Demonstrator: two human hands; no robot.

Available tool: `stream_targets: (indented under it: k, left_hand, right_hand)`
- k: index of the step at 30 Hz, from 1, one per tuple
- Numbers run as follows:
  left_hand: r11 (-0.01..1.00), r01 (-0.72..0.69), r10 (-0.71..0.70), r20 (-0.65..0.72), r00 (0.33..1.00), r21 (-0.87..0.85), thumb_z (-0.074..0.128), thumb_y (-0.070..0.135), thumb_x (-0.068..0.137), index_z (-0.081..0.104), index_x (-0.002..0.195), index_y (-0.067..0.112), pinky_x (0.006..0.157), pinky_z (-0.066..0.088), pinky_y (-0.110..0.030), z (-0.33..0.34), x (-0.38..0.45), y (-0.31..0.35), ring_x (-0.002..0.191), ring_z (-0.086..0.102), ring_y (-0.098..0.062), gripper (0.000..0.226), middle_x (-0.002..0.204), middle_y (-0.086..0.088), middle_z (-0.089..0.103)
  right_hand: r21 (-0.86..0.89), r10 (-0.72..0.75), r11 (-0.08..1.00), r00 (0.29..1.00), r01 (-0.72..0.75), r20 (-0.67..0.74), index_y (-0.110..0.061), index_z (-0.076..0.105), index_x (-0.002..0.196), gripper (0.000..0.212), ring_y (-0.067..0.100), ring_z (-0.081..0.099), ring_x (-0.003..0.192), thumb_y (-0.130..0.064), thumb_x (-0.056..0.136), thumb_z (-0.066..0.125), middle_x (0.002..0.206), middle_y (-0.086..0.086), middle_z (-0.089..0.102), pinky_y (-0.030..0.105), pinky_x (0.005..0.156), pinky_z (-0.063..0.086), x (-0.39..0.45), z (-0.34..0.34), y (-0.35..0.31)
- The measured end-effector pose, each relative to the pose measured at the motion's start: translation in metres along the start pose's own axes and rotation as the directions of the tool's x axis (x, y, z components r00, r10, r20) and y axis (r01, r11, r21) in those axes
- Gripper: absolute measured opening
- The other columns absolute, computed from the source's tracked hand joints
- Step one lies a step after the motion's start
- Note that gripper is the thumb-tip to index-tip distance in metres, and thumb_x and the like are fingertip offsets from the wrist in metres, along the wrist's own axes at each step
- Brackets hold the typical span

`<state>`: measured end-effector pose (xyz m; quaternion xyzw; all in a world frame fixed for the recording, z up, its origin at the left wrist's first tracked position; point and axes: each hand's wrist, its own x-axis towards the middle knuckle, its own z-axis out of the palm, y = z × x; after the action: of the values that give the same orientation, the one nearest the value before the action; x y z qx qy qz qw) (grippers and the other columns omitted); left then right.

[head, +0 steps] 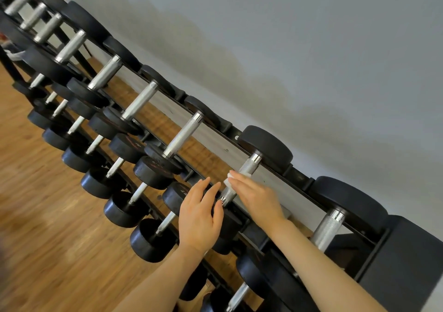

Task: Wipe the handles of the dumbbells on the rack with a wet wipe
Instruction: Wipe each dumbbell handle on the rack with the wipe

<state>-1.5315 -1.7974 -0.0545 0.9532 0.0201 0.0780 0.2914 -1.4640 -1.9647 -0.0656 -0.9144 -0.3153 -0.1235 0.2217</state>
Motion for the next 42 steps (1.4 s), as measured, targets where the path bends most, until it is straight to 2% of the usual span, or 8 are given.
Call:
stream_targets:
  k: [6, 12, 16, 22, 31, 35, 39, 42]
  left_hand:
    - [1.0, -0.003, 0.003, -0.001, 1.0, 0.005, 0.035, 0.038, 0.097, 0.061, 0.133, 0.019, 0.111, 0.032, -0.037, 0.0, 0.0, -0.001, 0.135, 0.045, -0.021, 0.048, 0.143, -0.003, 0.053]
    - [1.0, -0.001, 0.001, -0.006, 1.0, 0.007, 0.036, 0.038, 0.097, 0.061, 0.132, 0.019, 0.11, 0.03, -0.034, -0.001, 0.0, 0.001, 0.135, 0.045, -0.02, 0.047, 0.143, -0.003, 0.053]
    - [1.0, 0.0, 0.0, 0.005, 1.0, 0.012, 0.035, 0.038, 0.098, 0.06, 0.133, 0.02, 0.111, 0.029, -0.034, 0.001, 0.0, -0.002, 0.136, 0.043, -0.02, 0.048, 0.144, -0.002, 0.051]
    - [1.0, -0.001, 0.001, -0.007, 1.0, 0.012, 0.036, 0.038, 0.098, 0.061, 0.132, 0.02, 0.111, 0.026, -0.03, 0.001, 0.0, -0.002, 0.136, 0.042, -0.017, 0.047, 0.144, -0.001, 0.051]
    - [1.0, -0.009, 0.01, -0.02, 1.0, 0.025, 0.038, 0.035, 0.097, 0.063, 0.13, 0.018, 0.109, 0.03, -0.032, 0.002, 0.0, -0.003, 0.134, 0.045, -0.02, 0.045, 0.142, -0.003, 0.054]
    - [1.0, -0.012, 0.013, -0.016, 1.0, 0.029, 0.037, 0.037, 0.097, 0.062, 0.131, 0.018, 0.108, 0.034, -0.036, 0.002, 0.0, -0.002, 0.133, 0.047, -0.022, 0.046, 0.143, -0.004, 0.053]
    - [0.999, -0.027, 0.027, -0.022, 0.999, 0.03, 0.037, 0.036, 0.097, 0.063, 0.131, 0.018, 0.108, 0.033, -0.034, 0.0, 0.0, -0.001, 0.133, 0.047, -0.021, 0.046, 0.142, -0.004, 0.054]
    - [0.999, -0.042, 0.043, -0.031, 0.999, 0.024, 0.039, 0.036, 0.097, 0.064, 0.129, 0.017, 0.107, 0.031, -0.031, 0.0, 0.0, -0.002, 0.132, 0.048, -0.02, 0.045, 0.14, -0.003, 0.055]
  right_hand:
    - [-0.048, 0.15, 0.985, 0.959, -0.166, -0.241, -0.007, 0.068, 0.114, 0.049, 0.019, 0.069, 0.101, -0.001, 0.067, 0.084, 0.121, 0.006, 0.067, 0.029, 0.078, 0.056, 0.014, -0.015, 0.016]
    - [-0.049, -0.043, 0.998, 0.995, 0.038, -0.094, -0.009, 0.066, 0.12, 0.061, 0.015, 0.071, 0.089, -0.005, 0.064, 0.088, 0.129, 0.004, 0.063, 0.026, 0.067, 0.06, 0.001, 0.001, 0.011]
    - [-0.045, 0.078, 0.995, 0.963, -0.093, -0.259, -0.004, 0.067, 0.117, 0.054, 0.02, 0.069, 0.099, -0.004, 0.067, 0.085, 0.125, 0.009, 0.065, 0.033, 0.075, 0.061, 0.008, -0.007, 0.018]
    - [0.204, 0.329, 0.937, 0.913, -0.284, -0.242, -0.008, 0.061, 0.127, 0.038, 0.021, 0.06, 0.118, -0.022, 0.092, 0.056, 0.133, 0.006, 0.06, 0.035, 0.089, 0.056, 0.006, 0.01, -0.003]
    - [0.412, 0.683, 0.731, 0.592, -0.545, -0.428, -0.012, 0.07, 0.117, 0.025, 0.008, 0.047, 0.108, -0.013, 0.093, 0.063, 0.126, 0.001, 0.064, 0.024, 0.081, 0.049, 0.024, 0.027, -0.035]
    - [0.379, 0.702, 0.706, 0.521, -0.598, -0.486, -0.017, 0.073, 0.11, 0.021, 0.022, 0.053, 0.112, -0.015, 0.089, 0.069, 0.121, 0.004, 0.062, 0.043, 0.088, 0.051, 0.028, 0.03, -0.035]
    - [0.176, 0.603, 0.755, 0.565, -0.631, -0.563, -0.018, 0.073, 0.109, 0.021, 0.026, 0.052, 0.115, -0.024, 0.091, 0.063, 0.117, 0.003, 0.065, 0.052, 0.094, 0.043, 0.023, 0.035, -0.033]
    - [0.202, 0.559, 0.809, 0.616, -0.552, -0.556, -0.012, 0.07, 0.114, 0.025, 0.024, 0.054, 0.115, -0.023, 0.095, 0.058, 0.119, 0.006, 0.064, 0.047, 0.09, 0.05, 0.018, 0.039, -0.03]
